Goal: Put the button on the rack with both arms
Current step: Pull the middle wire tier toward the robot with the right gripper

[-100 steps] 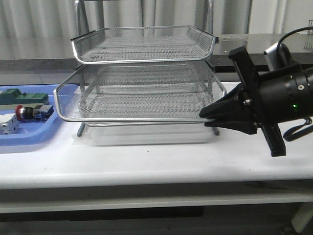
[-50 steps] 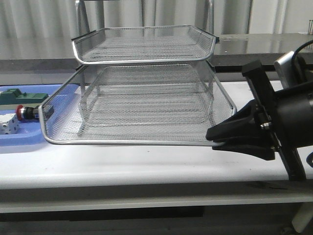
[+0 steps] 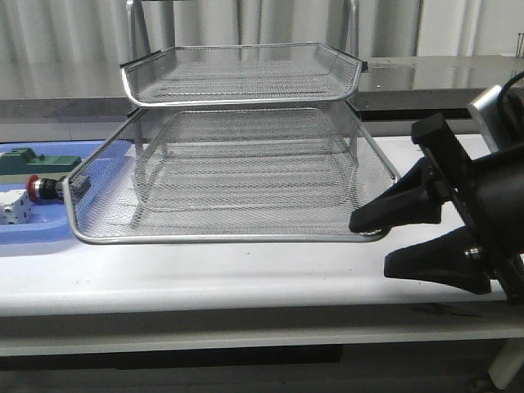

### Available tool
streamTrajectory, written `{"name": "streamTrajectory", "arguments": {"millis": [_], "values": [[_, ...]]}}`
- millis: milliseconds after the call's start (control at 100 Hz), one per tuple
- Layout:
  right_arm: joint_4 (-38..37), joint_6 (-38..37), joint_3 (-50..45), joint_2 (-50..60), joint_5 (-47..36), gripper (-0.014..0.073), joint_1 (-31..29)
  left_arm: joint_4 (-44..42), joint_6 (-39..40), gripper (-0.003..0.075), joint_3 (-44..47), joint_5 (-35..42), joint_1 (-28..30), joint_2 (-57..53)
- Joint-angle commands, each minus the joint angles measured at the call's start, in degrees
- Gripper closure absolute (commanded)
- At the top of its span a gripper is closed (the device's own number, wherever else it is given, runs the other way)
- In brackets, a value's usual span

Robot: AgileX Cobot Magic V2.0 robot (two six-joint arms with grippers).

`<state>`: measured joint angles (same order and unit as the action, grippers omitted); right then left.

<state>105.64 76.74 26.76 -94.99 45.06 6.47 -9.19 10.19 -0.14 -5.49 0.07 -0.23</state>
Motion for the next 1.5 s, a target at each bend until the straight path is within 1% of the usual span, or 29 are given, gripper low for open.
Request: {"name": "streamTrajectory", "arguments": {"millis": [0, 250, 860, 970, 1170, 1320, 1440, 1490], "values": [[5.3, 1.8, -0.3, 2.8, 0.3, 0.0160, 0.4, 0.0, 0.5, 0.0741, 3.2, 4.1, 0.1, -1.8], [5.3, 1.8, -0.3, 6.1, 0.2, 0.0160, 0.4, 0.0, 0.5, 0.0741, 3.2, 4.1, 0.1, -1.8], [5.2, 1.6, -0.3, 8.1, 2.4, 0.0156, 0.4, 0.0, 0.5, 0.0741, 3.2, 4.1, 0.1, -1.8], [4.4, 0.3, -0.3, 9.8, 1.9, 0.0156, 0.4, 0.0, 0.5, 0.0741, 3.2, 4.1, 0.1, -1.8], [-2.5, -5.0, -0.3, 13.3, -2.3, 0.0156, 0.4, 0.0, 0.5, 0.0741, 3.2, 4.1, 0.1, -1.8], [-7.3, -8.9, -0.3, 17.3, -3.8, 0.0156, 0.4, 0.0, 0.5, 0.0741, 3.2, 4.1, 0.1, -1.8], [-14.0, -14.7, -0.3, 21.2, -5.5, 0.0156, 0.4, 0.0, 0.5, 0.0741, 3.2, 4.1, 0.1, -1.8], [-18.2, -17.9, -0.3, 22.9, -6.5, 0.0156, 0.4, 0.0, 0.5, 0.0741, 3.2, 4.1, 0.1, -1.8]]}}
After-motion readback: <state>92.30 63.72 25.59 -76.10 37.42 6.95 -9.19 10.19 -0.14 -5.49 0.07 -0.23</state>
